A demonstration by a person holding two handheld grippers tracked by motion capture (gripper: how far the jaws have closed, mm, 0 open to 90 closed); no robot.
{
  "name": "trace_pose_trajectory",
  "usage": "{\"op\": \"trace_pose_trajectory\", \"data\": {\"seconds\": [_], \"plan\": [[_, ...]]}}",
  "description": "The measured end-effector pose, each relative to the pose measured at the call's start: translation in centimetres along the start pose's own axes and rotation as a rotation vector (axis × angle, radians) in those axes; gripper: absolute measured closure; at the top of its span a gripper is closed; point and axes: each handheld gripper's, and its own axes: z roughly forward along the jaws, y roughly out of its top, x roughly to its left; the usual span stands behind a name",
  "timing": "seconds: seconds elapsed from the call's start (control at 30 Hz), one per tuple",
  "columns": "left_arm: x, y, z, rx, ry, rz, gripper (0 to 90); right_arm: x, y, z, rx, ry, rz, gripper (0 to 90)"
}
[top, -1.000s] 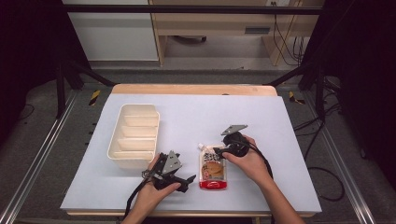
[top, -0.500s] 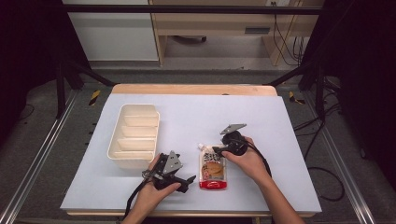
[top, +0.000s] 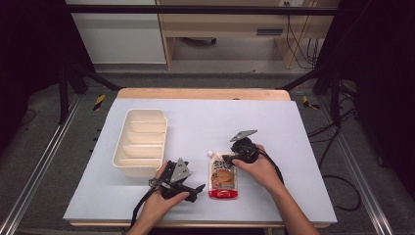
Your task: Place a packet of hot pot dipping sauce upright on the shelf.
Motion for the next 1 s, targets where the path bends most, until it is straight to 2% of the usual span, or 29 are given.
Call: {"op": "trace_pose_trajectory", "data": {"seconds": [0.3, 0.37, 0.7, 0.83, 0.97, 1.0], "plan": [[0.0, 0.0, 0.0, 0.001, -0.001, 0.000, 4.0, 0.1, 0.0, -0.2, -0.006, 0.009, -0.006, 51.0], [0.0, 0.0, 0.0, 0.001, -0.001, 0.000, 4.1, 0.2, 0.0, -0.6, -0.010, 0.015, 0.006, 51.8], [-0.1, 0.0, 0.1, 0.006, -0.004, 0.005, 4.1, 1.1, -0.1, -2.0, -0.042, 0.046, -0.015, 56.4], [-0.1, 0.0, 0.1, 0.007, -0.006, 0.005, 4.1, 1.5, -0.3, -2.0, -0.026, 0.062, -0.021, 60.8], [-0.1, 0.0, 0.2, 0.008, -0.008, 0.005, 4.1, 1.6, -0.4, -1.6, 0.000, 0.050, -0.033, 64.4], [-0.1, 0.1, 0.2, 0.007, -0.011, 0.005, 4.1, 1.5, -0.4, -1.3, 0.004, 0.044, -0.030, 67.6]]}}
